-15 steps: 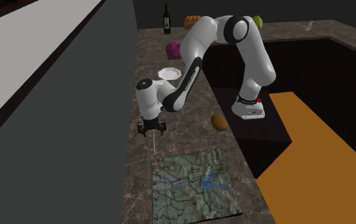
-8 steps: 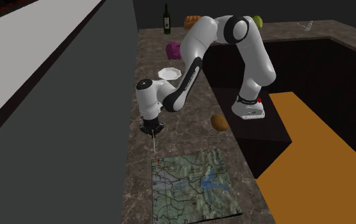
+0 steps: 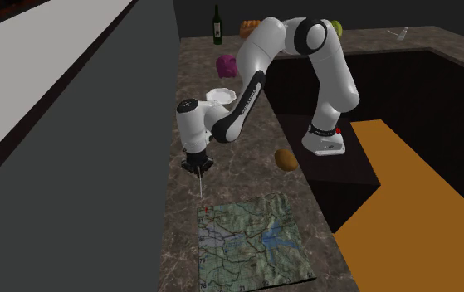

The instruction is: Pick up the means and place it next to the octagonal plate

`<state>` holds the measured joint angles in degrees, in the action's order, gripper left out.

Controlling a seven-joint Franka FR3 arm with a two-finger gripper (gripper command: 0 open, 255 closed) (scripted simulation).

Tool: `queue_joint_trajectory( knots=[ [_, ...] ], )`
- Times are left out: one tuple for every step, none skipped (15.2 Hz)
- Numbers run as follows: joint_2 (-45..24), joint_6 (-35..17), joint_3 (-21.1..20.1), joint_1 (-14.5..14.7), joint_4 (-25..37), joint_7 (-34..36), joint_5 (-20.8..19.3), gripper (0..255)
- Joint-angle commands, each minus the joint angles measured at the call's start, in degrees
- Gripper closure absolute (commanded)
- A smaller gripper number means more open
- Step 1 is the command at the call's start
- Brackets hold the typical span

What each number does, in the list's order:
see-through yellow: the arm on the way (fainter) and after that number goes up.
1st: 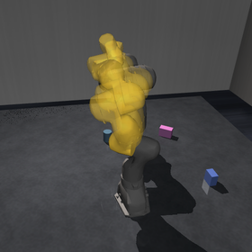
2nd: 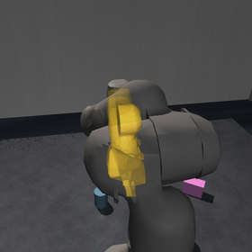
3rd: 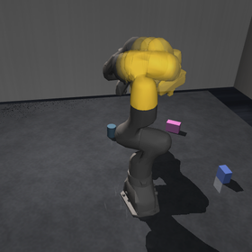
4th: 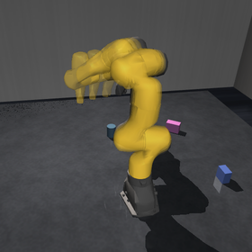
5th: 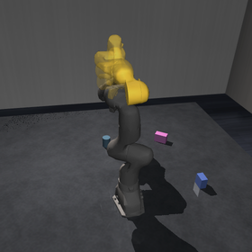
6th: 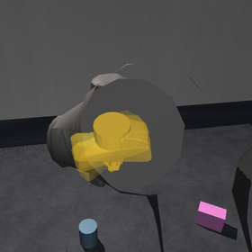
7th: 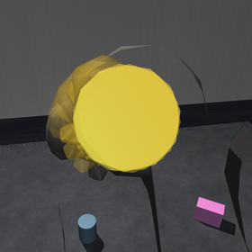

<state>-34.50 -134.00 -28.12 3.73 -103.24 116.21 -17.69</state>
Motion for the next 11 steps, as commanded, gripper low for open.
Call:
queue_joint_trajectory(
  knots=[
    [0.9, 1.1, -0.4, -0.3, 0.2, -0.3, 0.5, 255],
    [1.4, 1.7, -0.7, -0.4, 0.3, -0.4, 0.8, 255],
    [1.9, 2.2, -0.9, -0.6, 0.4, -0.6, 1.1, 255],
    [2.4, 2.7, -1.1, -0.7, 0.5, -0.7, 1.4, 255],
    [2.9, 3.3, -1.3, -0.9, 0.6, -0.9, 1.7, 255],
    [3.3, 3.8, -1.5, -1.0, 0.7, -1.0, 1.9, 255],
    [3.8, 4.4, -1.7, -1.2, 0.8, -1.2, 2.2, 255],
    [4.2, 4.9, -1.9, -1.3, 0.9, -1.3, 2.5, 255],
    [4.7, 5.5, -2.1, -1.4, 1.1, -1.5, 2.7, 255],
    [5.1, 6.1, -2.2, -1.5, 1.3, -1.6, 3.0, 255],
    [5.6, 6.6, -2.4, -1.7, 1.4, -1.8, 3.3, 255]
  ],
)
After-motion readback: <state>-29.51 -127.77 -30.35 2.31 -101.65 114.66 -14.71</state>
